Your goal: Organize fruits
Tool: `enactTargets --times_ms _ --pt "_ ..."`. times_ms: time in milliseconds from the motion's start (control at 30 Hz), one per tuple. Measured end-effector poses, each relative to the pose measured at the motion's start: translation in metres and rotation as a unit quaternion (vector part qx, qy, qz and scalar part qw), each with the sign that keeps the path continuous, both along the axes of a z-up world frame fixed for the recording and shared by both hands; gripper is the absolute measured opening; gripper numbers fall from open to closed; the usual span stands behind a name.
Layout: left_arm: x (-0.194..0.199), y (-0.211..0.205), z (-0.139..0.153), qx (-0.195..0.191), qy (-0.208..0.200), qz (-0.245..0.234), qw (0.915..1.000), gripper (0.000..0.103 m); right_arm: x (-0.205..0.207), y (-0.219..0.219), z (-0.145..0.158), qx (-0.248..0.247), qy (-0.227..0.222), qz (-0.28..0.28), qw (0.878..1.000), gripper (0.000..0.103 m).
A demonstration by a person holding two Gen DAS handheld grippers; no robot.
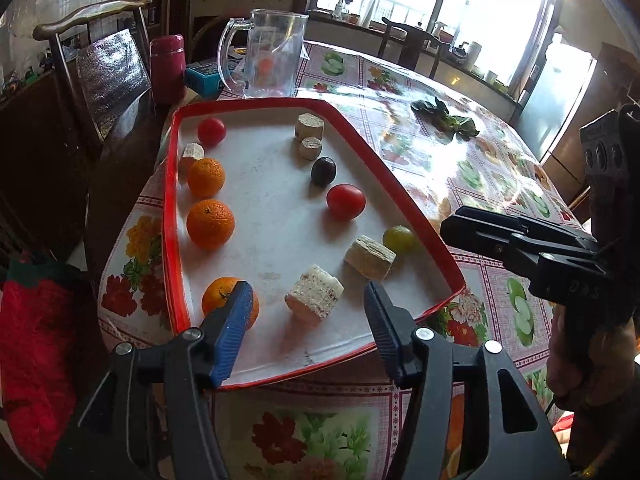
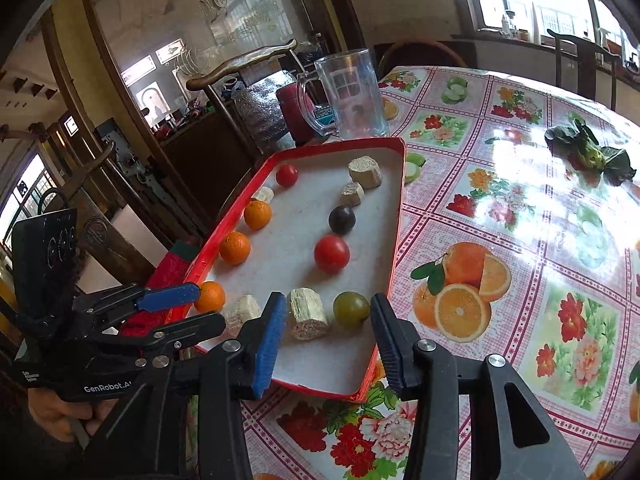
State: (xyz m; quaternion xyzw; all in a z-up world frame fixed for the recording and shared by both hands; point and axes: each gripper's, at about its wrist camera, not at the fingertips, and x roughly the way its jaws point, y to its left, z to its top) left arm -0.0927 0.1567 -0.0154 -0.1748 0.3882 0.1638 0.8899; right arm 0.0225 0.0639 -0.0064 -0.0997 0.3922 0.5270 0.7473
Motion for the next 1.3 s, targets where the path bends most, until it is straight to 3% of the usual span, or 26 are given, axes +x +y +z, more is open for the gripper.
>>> enactTargets --times_ms 133,333,400,1000,1300 --pt "-0.012 -0.007 0.007 0.031 -0.003 0.008 0.9995 0.074 -0.005 -0.002 0.006 -0.008 -0.027 0.019 0.999 0.065" --pt "-0.030 -0.011 0.014 0.060 -0.006 0.020 0.9980 0.075 -0.008 -0.007 0.013 -0.001 -0.055 0.052 0.997 0.084" --pt "-0.036 -0.013 0.016 0.071 -0.007 0.025 0.9971 0.080 -0.009 -0.008 0.014 0.000 -0.061 0.065 0.996 0.087" --pt "-0.060 -0.039 0.034 0.169 -0.028 0.049 0.9841 0.083 -0.045 -0.014 0.016 -0.004 -0.136 0.160 0.978 0.093" --pt "-0.066 -0.043 0.042 0.183 -0.039 0.048 0.9812 0.084 -0.058 -0.015 0.010 -0.019 -0.165 0.202 0.965 0.093"
